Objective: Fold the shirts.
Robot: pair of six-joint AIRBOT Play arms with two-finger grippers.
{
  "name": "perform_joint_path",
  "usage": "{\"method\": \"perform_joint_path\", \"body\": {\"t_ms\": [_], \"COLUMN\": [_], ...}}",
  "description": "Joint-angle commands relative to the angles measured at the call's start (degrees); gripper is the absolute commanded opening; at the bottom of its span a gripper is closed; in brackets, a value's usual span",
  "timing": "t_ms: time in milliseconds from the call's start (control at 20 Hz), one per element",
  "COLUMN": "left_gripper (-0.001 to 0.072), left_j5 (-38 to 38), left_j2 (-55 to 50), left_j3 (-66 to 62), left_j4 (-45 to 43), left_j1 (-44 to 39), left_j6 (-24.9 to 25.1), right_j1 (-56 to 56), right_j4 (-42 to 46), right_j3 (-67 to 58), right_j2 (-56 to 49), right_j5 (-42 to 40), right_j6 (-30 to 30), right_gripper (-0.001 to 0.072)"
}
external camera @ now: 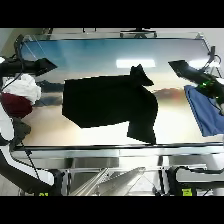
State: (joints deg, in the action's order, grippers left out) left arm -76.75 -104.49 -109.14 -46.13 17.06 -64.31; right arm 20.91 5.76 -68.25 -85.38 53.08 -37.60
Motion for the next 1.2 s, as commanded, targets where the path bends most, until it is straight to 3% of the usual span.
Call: {"method": "perform_joint_path", "body": {"t_ms": [0,150,300,400,700,1000,1100,1150], "left_gripper": [0.0720,0.0718,0.0700,0.0700,0.0700,0.0697,0.0434,0.0358], "left_j5": [-15.04,-15.10,-7.98,-2.60,8.76,11.52,13.88,15.26], "left_j2": [0.52,6.75,13.55,16.41,16.35,13.40,13.40,13.42], "left_j3": [0.57,15.45,30.88,39.12,51.04,51.43,51.43,51.43], "left_j4": [-5.97,-6.78,-11.63,-12.61,-12.28,-12.13,-11.67,-10.08], "left_j1": [3.37,5.03,4.42,3.30,-5.90,-7.98,-8.17,-8.46], "left_j6": [-6.49,-7.15,-6.99,-6.12,-3.76,-3.72,-3.65,-3.30], "right_j1": [7.69,11.39,9.86,7.30,-1.46,-4.24,-4.72,-4.98], "right_j4": [19.21,31.63,43.93,43.98,43.93,35.52,33.94,33.94], "right_j3": [-0.22,-0.20,0.85,4.17,11.61,11.61,11.58,11.56], "right_j2": [2.80,3.93,4.42,4.26,-0.35,-5.73,-6.84,-7.41], "right_j5": [14.78,26.32,28.39,24.90,15.58,13.20,11.74,11.06], "right_j6": [-13.90,-22.12,-28.44,-28.39,-26.67,-21.57,-20.61,-20.61], "right_gripper": [0.0463,0.0463,0.0468,0.0584,0.0578,0.0577,0.0577,0.0577]}}
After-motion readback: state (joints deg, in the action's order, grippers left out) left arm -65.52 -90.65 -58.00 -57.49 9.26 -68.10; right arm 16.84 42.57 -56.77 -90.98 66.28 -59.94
